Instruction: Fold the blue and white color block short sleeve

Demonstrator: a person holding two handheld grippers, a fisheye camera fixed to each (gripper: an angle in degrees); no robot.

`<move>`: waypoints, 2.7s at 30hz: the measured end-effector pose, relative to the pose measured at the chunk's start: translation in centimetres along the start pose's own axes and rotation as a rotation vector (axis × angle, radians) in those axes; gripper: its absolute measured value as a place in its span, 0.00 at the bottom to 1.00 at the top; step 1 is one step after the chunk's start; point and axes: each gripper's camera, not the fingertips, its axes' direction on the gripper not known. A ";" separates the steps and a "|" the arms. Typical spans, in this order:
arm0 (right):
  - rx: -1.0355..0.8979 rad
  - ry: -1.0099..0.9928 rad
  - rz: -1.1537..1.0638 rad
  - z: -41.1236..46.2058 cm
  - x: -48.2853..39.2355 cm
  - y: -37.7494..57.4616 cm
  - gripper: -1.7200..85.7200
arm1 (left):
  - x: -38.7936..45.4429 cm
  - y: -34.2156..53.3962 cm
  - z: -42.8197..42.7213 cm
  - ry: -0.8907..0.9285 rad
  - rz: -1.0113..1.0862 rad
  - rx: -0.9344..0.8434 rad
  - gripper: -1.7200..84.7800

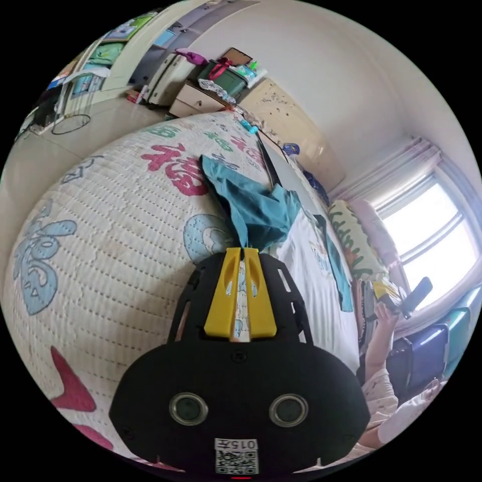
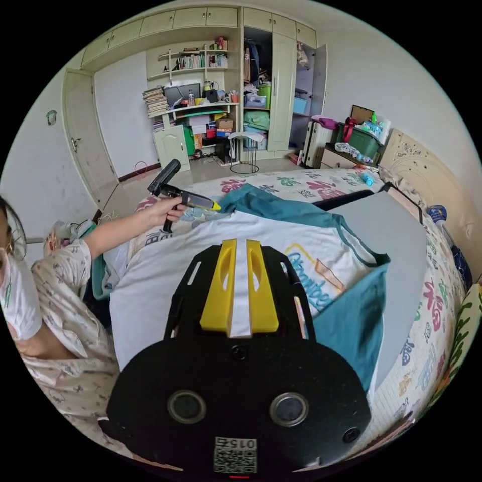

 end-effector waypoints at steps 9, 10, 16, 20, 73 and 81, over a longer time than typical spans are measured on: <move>-0.218 -0.027 -0.014 29.1 -4.9 -25.6 0.10 | -6.7 4.5 -0.8 0.216 -0.015 0.091 0.01; -0.248 0.026 0.014 32.4 -5.1 -27.9 0.11 | -6.7 4.6 -0.7 0.216 -0.013 0.096 0.01; -0.402 0.174 0.118 42.7 -4.6 -33.4 0.15 | -5.3 2.8 0.9 0.247 -0.017 0.068 0.01; -0.387 0.226 0.199 41.8 -3.1 -33.6 0.04 | -1.9 0.5 1.7 0.237 -0.007 0.064 0.01; -0.264 0.256 0.126 12.7 6.9 1.6 0.14 | 85.6 -36.9 26.3 0.016 1.291 -0.347 0.12; -0.279 0.314 0.164 12.4 8.8 3.9 0.07 | 83.6 -40.5 25.7 0.006 1.288 -0.347 0.07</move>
